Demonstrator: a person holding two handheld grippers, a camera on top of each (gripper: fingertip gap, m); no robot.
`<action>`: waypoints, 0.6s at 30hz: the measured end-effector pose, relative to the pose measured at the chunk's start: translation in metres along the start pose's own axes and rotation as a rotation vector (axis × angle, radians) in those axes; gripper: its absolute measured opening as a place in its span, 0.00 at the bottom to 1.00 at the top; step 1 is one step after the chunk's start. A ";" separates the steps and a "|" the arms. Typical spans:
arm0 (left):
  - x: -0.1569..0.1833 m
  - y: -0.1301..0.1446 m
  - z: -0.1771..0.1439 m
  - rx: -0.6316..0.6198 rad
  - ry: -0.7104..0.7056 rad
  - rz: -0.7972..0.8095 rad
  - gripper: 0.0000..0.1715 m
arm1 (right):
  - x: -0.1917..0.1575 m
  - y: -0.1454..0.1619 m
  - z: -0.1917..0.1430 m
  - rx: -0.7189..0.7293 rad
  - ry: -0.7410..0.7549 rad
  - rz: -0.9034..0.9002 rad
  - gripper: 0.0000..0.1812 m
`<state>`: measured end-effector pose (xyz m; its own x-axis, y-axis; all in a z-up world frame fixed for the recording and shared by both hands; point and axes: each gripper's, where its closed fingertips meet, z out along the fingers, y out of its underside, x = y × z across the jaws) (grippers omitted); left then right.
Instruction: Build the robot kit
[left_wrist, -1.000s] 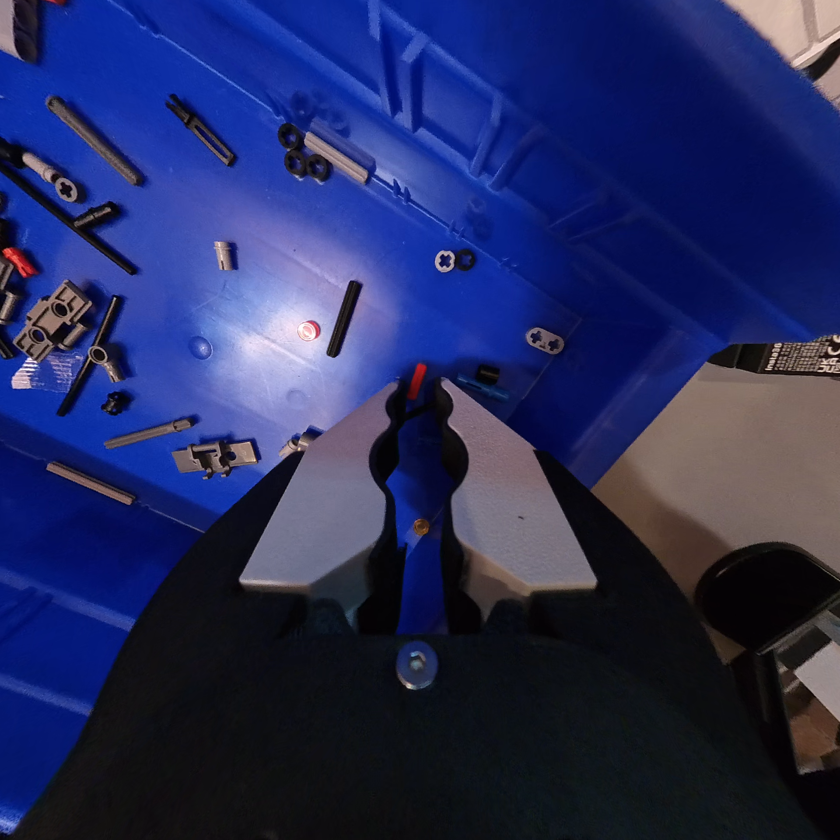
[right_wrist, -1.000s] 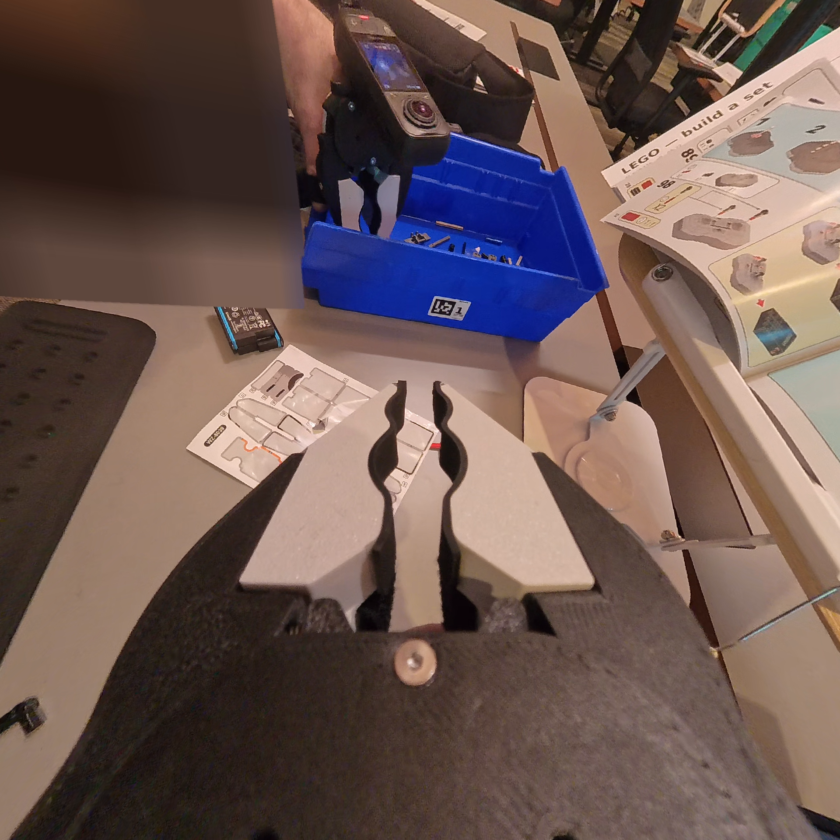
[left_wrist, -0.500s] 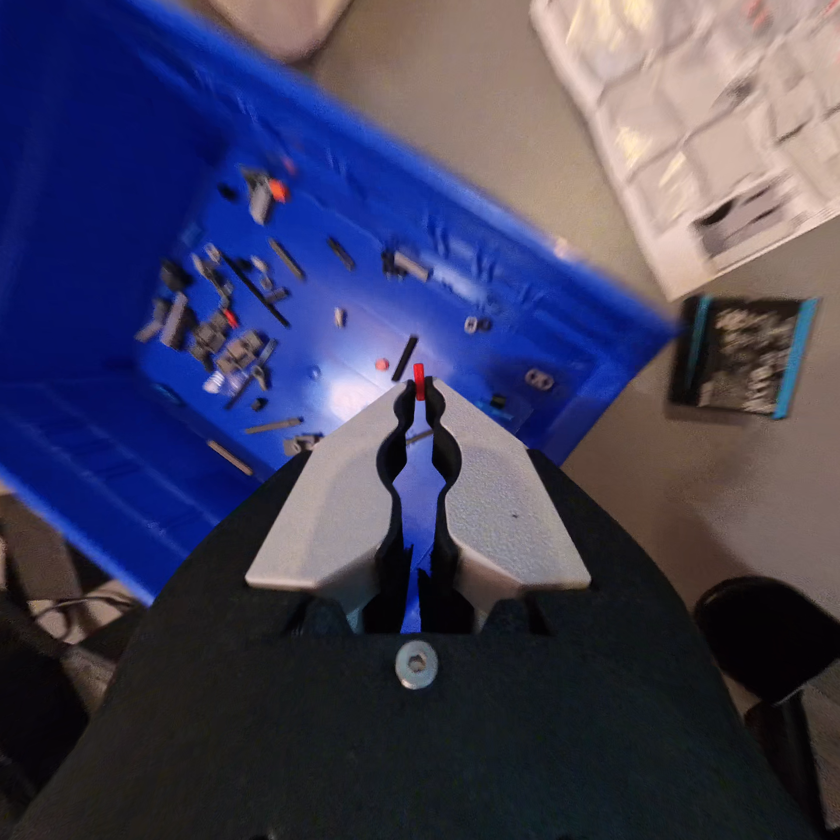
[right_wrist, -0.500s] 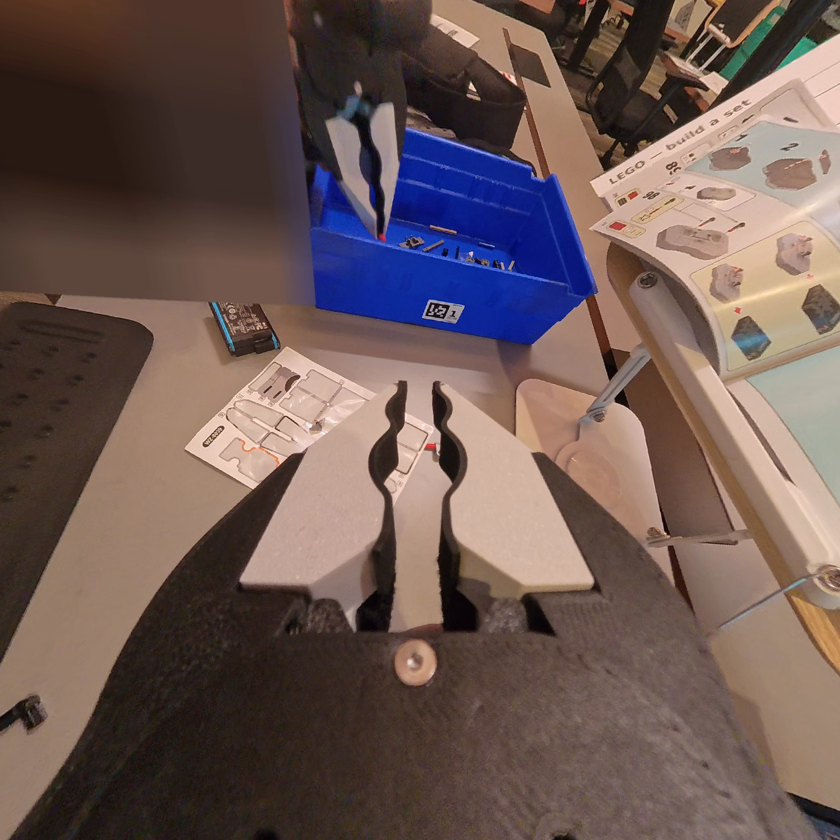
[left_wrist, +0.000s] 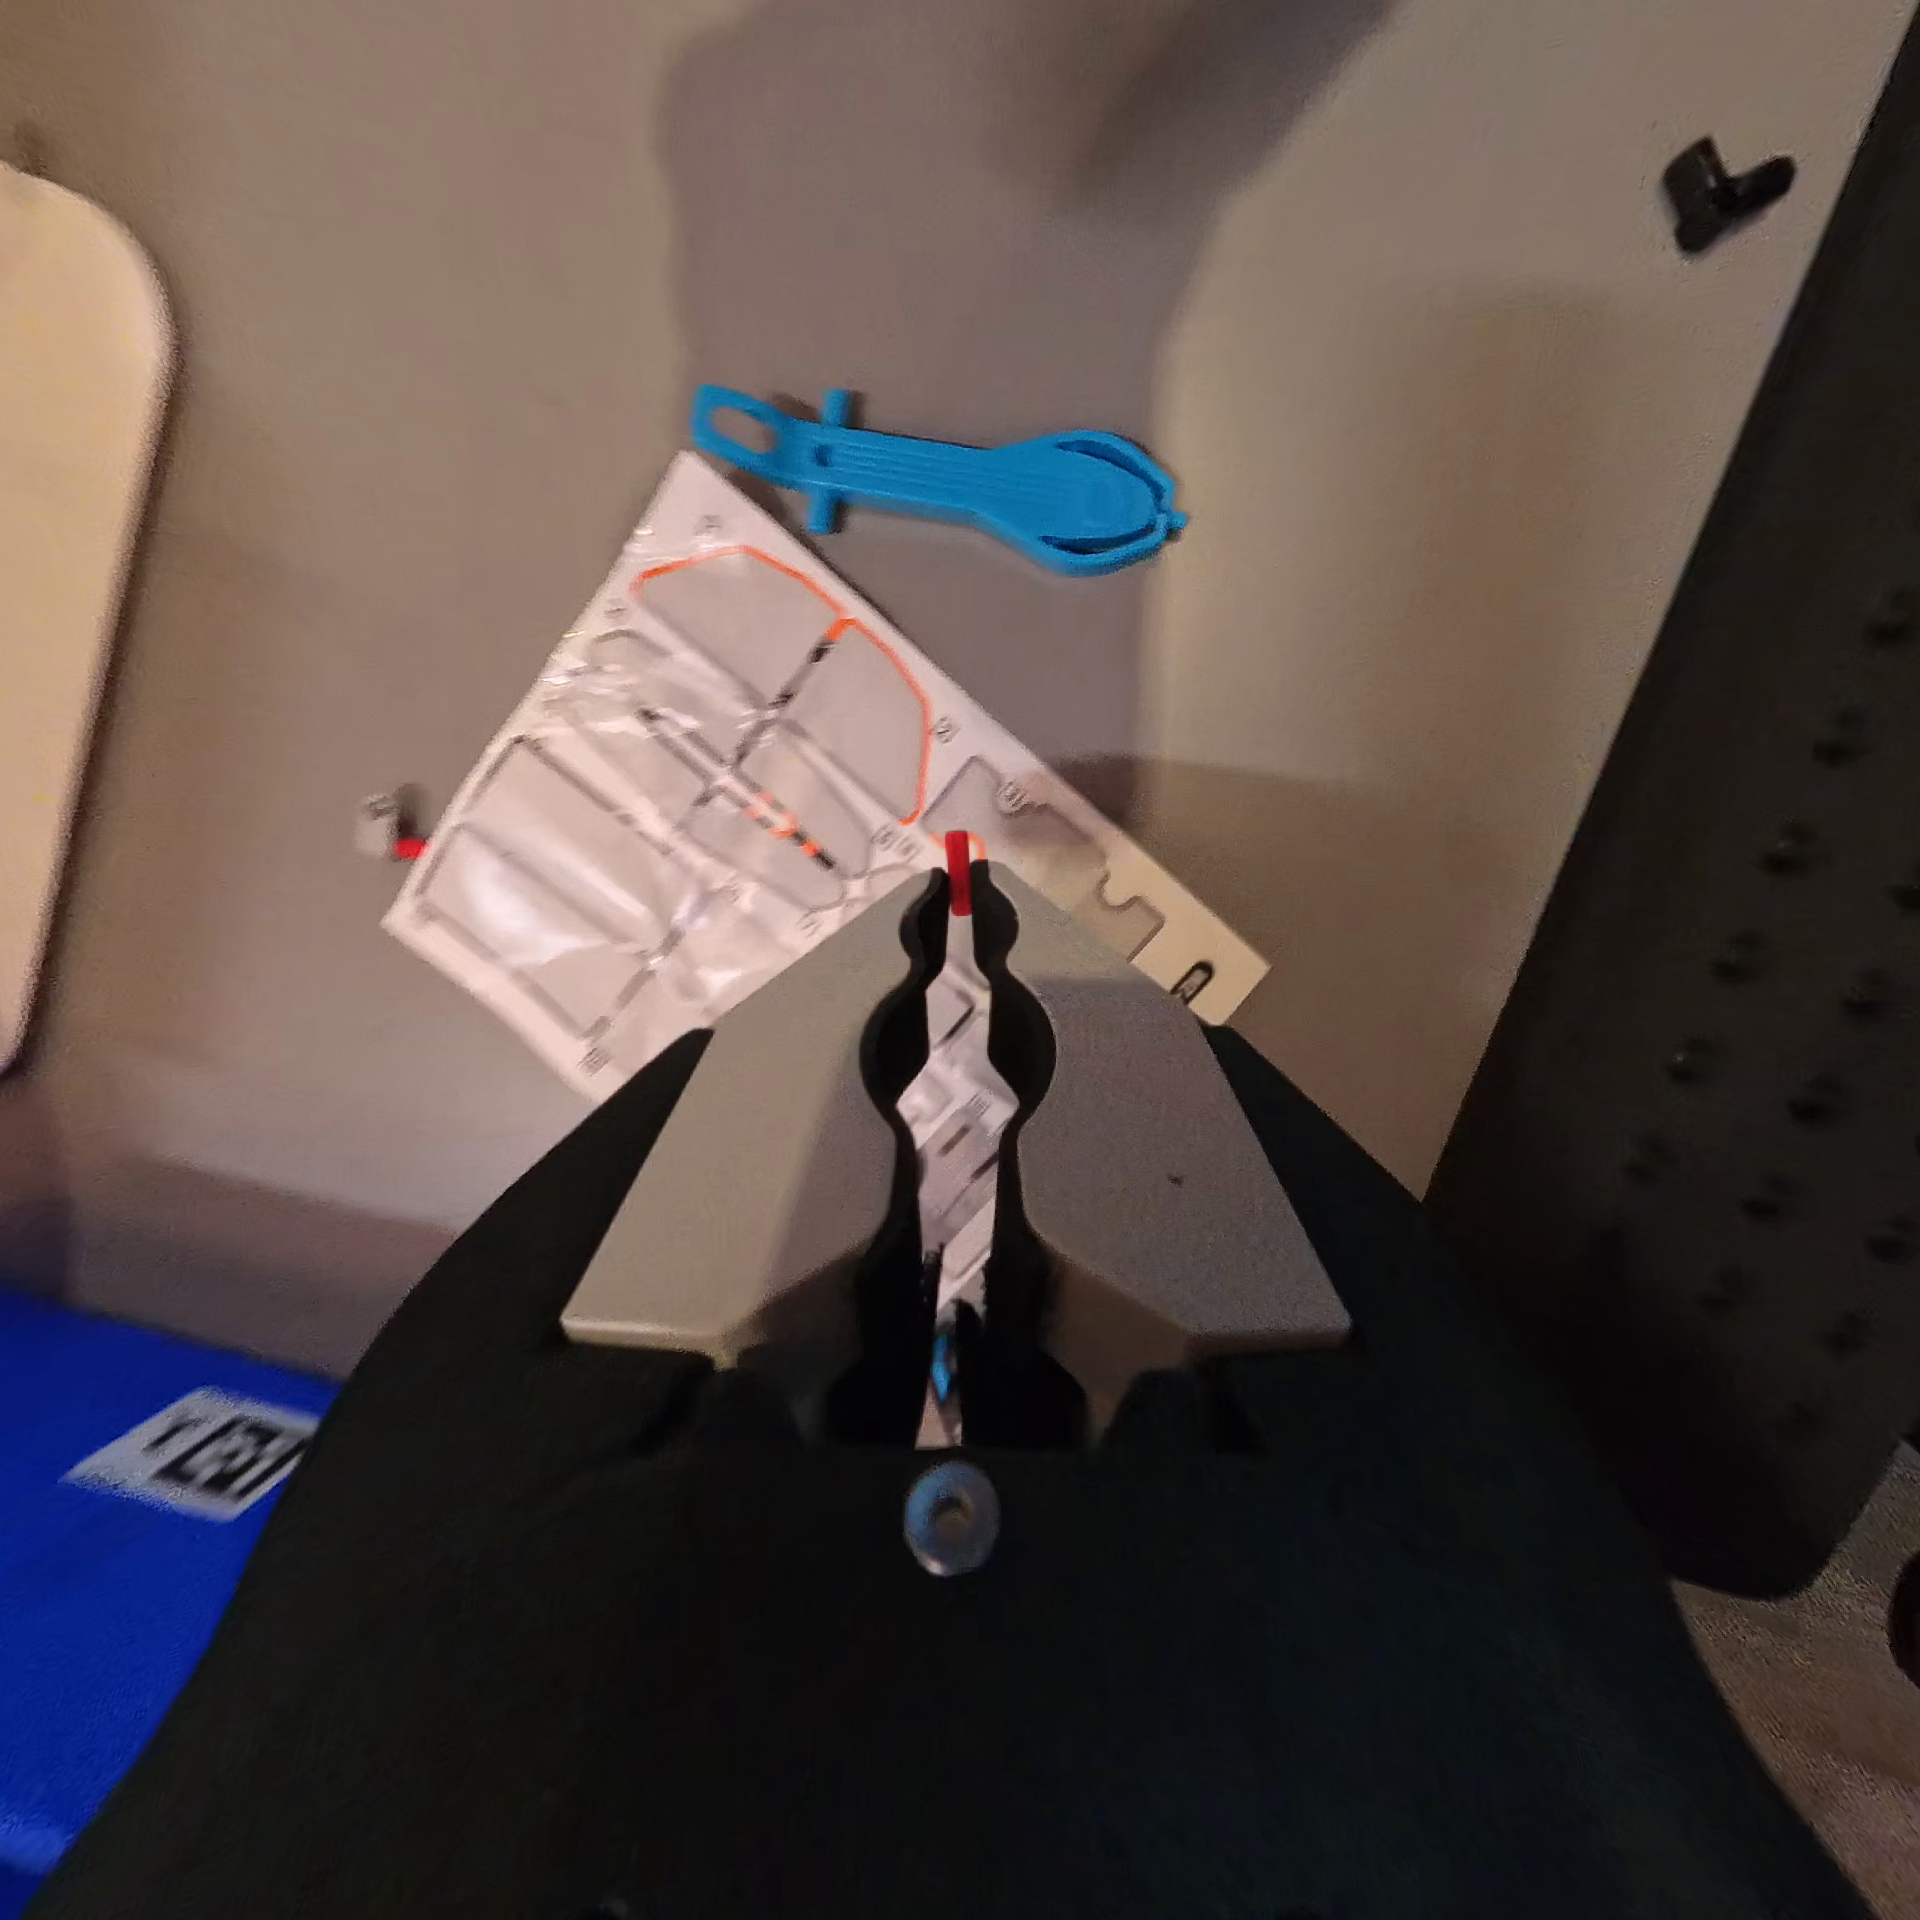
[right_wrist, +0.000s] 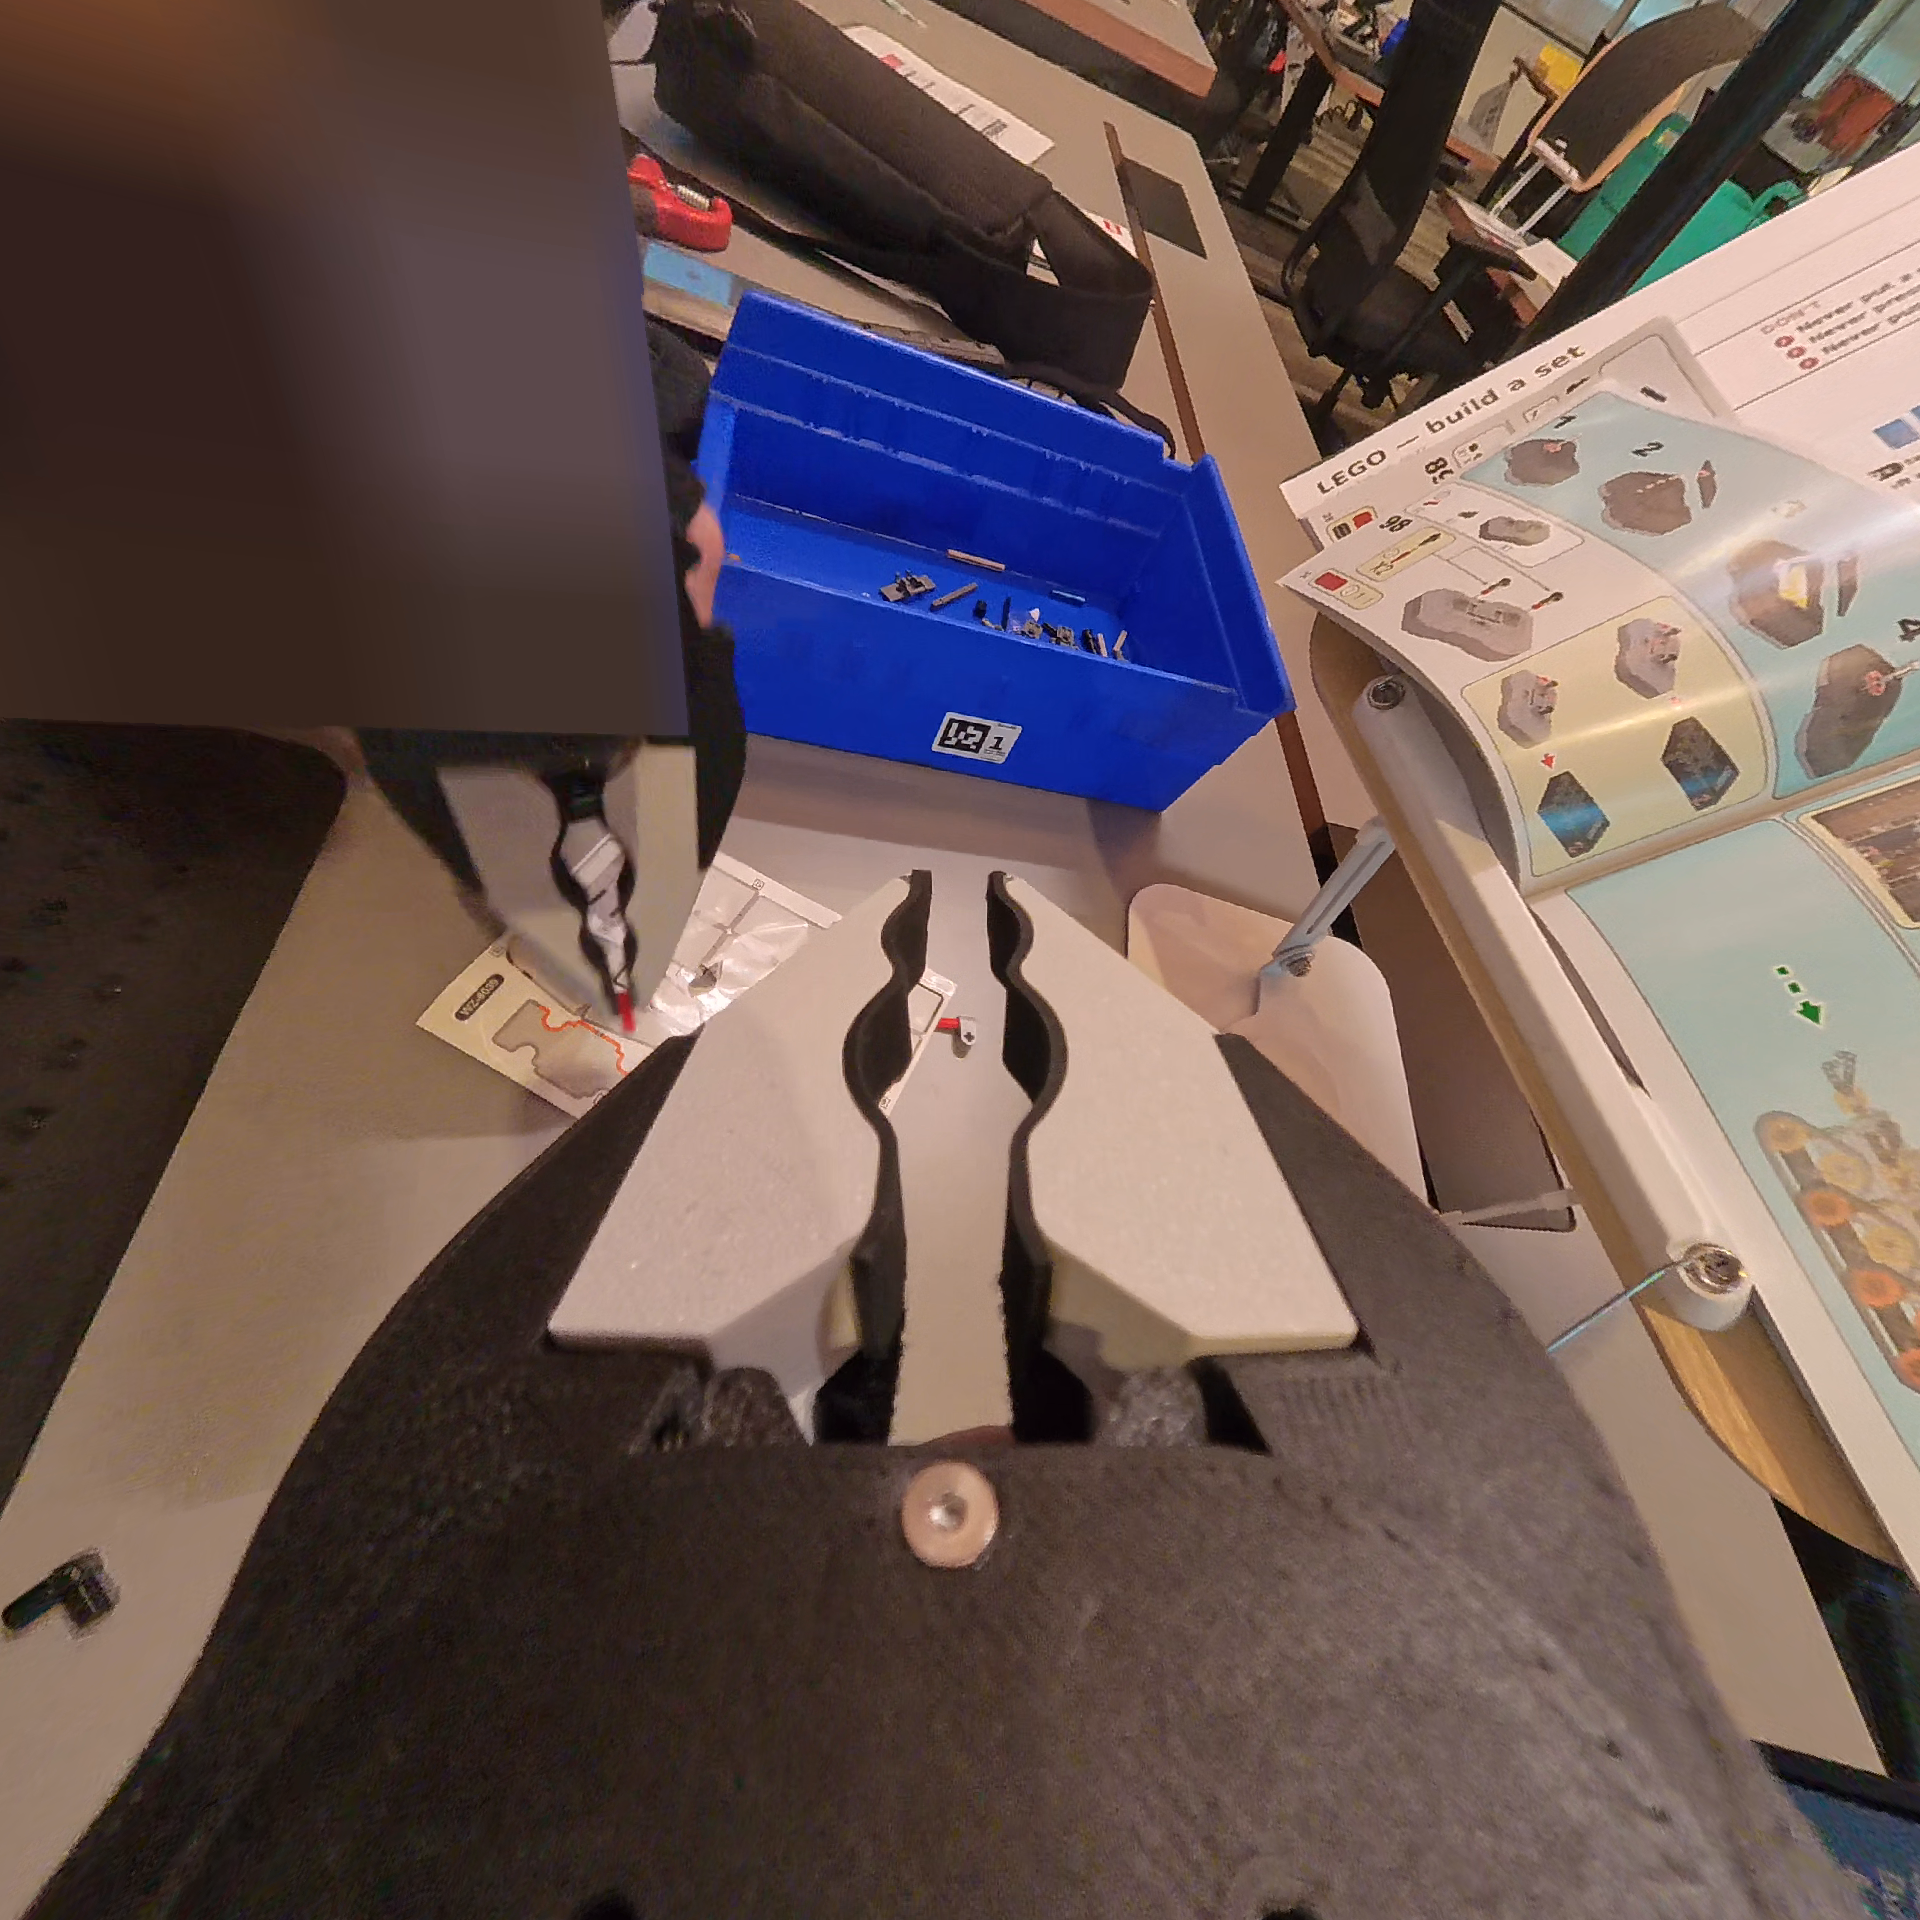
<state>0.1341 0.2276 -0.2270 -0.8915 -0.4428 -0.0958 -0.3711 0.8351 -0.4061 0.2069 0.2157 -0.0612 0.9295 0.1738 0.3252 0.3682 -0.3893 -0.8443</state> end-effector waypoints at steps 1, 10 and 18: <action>0.005 0.001 0.008 -0.013 0.020 0.001 0.01 | 0.001 0.000 -0.001 0.002 0.002 0.001 0.05; 0.011 0.012 0.029 -0.002 0.044 -0.061 0.09 | 0.004 0.008 0.002 -0.024 0.003 0.022 0.06; -0.008 0.021 0.004 0.101 -0.049 -0.226 0.22 | 0.007 0.023 0.009 -0.090 0.006 0.062 0.07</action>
<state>0.1343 0.2472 -0.2379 -0.7740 -0.6322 -0.0352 -0.5297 0.6769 -0.5110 0.2213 0.2157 -0.0820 0.9506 0.1419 0.2759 0.3099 -0.4790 -0.8213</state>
